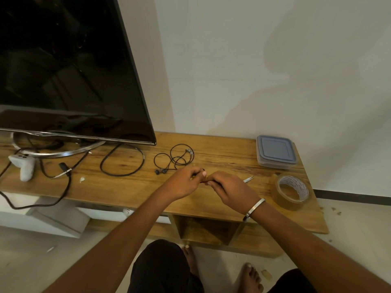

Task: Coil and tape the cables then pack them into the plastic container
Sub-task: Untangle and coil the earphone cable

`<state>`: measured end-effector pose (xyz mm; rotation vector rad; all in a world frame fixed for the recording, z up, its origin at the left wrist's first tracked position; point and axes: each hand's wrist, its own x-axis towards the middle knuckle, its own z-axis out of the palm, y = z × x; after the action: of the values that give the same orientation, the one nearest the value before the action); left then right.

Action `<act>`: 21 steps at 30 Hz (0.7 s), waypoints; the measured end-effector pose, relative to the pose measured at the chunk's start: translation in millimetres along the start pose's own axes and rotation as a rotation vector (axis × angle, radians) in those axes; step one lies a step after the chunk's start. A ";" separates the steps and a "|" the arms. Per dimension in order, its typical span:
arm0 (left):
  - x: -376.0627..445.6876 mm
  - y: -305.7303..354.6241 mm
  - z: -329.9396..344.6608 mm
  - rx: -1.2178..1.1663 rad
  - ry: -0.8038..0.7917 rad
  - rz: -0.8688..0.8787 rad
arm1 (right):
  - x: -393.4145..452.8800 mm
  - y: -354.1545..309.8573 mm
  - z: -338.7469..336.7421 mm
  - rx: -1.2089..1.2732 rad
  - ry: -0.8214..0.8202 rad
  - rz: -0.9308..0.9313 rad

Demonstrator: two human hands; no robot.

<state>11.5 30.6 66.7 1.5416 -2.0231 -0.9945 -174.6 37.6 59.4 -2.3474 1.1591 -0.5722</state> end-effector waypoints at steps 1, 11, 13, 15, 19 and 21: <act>0.5 -0.4 -0.6 0.013 -0.018 -0.022 | 0.2 0.9 0.3 -0.027 0.005 0.001; -3.2 1.3 -3.7 -0.269 -0.330 -0.250 | 0.6 1.7 0.2 -0.064 0.113 -0.041; -6.7 5.0 -5.4 -0.469 -0.366 -0.299 | 0.7 4.9 0.1 -0.071 0.140 -0.037; -7.8 6.6 -5.8 -0.612 -0.385 -0.324 | 0.7 8.8 2.2 -0.099 0.159 -0.024; -7.8 6.7 -3.4 -0.791 -0.392 -0.337 | 0.2 10.8 11.3 -0.073 0.220 -0.012; -9.2 7.4 -1.2 -0.843 -0.396 -0.336 | -0.1 6.9 12.9 0.034 0.237 0.002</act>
<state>10.3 40.0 73.8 1.2609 -1.2355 -2.0734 -171.9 36.7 45.1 -2.2954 1.2415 -0.8823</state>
